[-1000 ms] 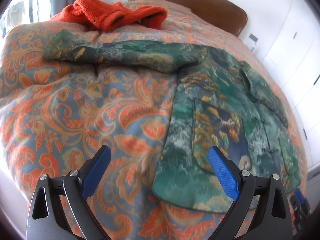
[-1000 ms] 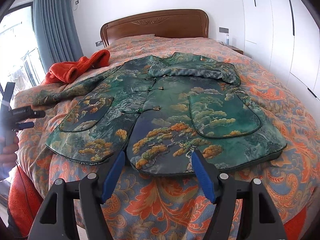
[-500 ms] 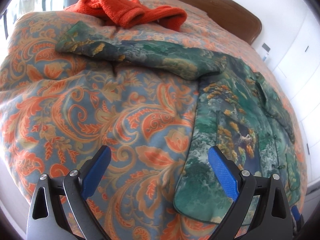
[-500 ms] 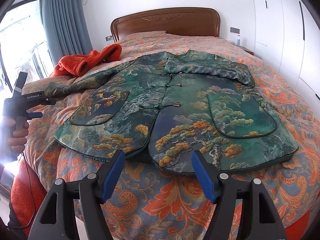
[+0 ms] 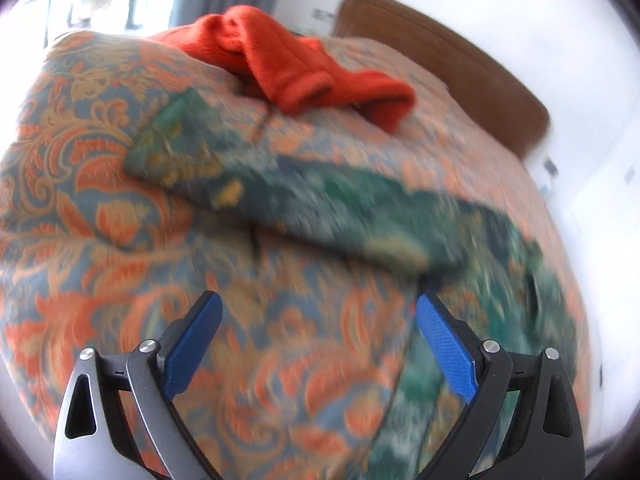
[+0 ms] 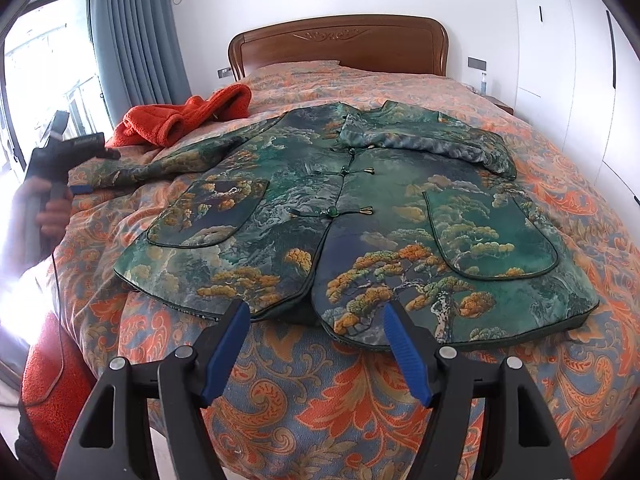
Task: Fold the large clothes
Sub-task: 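Move the left gripper toward the other sleeve cuff, then grasp the sleeve cuff with the left gripper and lift it, then fold the held sleeve across the jacket toward the collar, release left gripper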
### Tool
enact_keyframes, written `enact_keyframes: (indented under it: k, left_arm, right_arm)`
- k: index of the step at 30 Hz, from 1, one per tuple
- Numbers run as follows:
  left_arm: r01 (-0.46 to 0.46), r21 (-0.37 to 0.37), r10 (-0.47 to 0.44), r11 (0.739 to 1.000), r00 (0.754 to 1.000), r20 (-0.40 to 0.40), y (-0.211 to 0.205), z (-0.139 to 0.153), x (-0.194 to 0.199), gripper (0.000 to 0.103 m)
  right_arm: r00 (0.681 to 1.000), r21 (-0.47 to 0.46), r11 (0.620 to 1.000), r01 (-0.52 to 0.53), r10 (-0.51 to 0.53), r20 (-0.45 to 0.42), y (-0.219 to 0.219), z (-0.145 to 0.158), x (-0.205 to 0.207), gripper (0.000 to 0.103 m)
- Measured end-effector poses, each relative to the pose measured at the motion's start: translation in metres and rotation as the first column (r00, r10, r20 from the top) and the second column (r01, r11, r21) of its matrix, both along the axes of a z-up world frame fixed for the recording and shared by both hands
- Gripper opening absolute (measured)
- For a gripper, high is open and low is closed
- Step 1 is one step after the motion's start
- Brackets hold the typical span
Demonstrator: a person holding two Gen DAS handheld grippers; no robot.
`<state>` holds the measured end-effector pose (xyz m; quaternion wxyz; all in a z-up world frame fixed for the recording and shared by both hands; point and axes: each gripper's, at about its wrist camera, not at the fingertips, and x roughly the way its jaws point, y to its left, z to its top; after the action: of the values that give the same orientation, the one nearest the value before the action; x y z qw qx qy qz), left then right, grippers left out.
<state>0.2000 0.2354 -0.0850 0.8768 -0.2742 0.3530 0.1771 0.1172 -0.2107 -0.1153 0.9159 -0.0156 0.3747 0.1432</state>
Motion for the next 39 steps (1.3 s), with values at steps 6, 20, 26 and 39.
enact_keyframes:
  k: [6, 20, 26, 39]
  left_arm:
    - [-0.186, -0.12, 0.185, 0.975, 0.982, -0.019, 0.066, -0.022, 0.034, 0.098]
    - [-0.264, -0.074, 0.265, 0.962, 0.964, 0.001, 0.106, -0.03, 0.08, 0.009]
    - [-0.023, 0.386, -0.011, 0.922, 0.996, 0.087, 0.002, 0.053, 0.093, 0.009]
    - [0.518, 0.741, -0.58, 0.428, 0.786, -0.215, -0.304, 0.023, 0.109, 0.016]
  right_arm:
    - [1.0, -0.016, 1.0, 0.004, -0.005, -0.011, -0.001, -0.004, -0.001, 0.071]
    - [0.997, -0.032, 0.999, -0.036, 0.033, -0.071, 0.014, -0.021, -0.003, 0.071]
    - [0.997, -0.005, 0.999, -0.038, 0.038, -0.068, 0.013, -0.024, -0.007, 0.071]
    - [0.998, 0.069, 0.997, 0.02, -0.017, -0.054, -0.012, -0.019, -0.014, 0.071]
